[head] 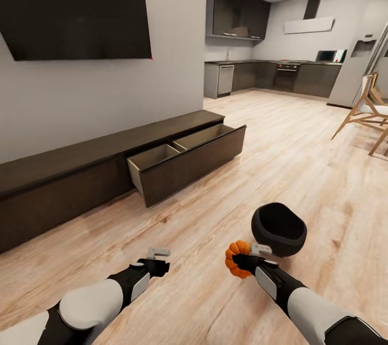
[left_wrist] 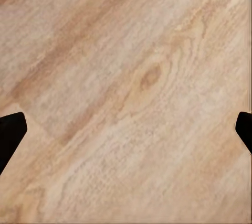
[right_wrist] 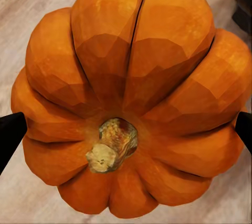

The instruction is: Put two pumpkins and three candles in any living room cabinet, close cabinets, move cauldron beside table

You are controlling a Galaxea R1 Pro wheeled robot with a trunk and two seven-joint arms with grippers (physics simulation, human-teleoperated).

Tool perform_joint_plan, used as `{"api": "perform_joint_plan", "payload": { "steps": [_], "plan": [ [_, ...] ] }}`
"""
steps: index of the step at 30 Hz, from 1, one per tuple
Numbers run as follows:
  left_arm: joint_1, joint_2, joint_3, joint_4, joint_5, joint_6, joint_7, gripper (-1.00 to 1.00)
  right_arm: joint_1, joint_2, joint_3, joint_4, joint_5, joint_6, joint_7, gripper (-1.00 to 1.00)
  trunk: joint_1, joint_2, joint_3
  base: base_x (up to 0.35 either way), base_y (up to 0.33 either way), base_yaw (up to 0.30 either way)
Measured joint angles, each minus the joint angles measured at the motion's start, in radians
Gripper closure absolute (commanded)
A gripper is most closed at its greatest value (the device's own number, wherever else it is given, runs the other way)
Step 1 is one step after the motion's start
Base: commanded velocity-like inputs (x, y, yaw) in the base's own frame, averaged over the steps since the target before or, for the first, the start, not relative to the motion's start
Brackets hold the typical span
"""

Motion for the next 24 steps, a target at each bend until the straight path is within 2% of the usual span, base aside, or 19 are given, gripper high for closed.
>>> {"api": "perform_joint_plan", "payload": {
  "steps": [9, 24],
  "plan": [
    [0.000, 0.001, 0.000, 0.000, 0.000, 0.000, 0.000, -1.00, 0.000, 0.000, 0.002, 0.000, 0.000, 0.000, -0.001, 1.00, 0.000, 0.000, 0.000, 0.162, -0.199, 0.260],
    [0.000, 0.001, 0.002, 0.000, 0.000, -0.001, 0.000, -1.00, 0.000, 0.000, 0.004, 0.000, 0.001, 0.000, -0.001, 1.00, 0.000, 0.000, 0.000, 0.035, -0.010, 0.293]
  ]
}}
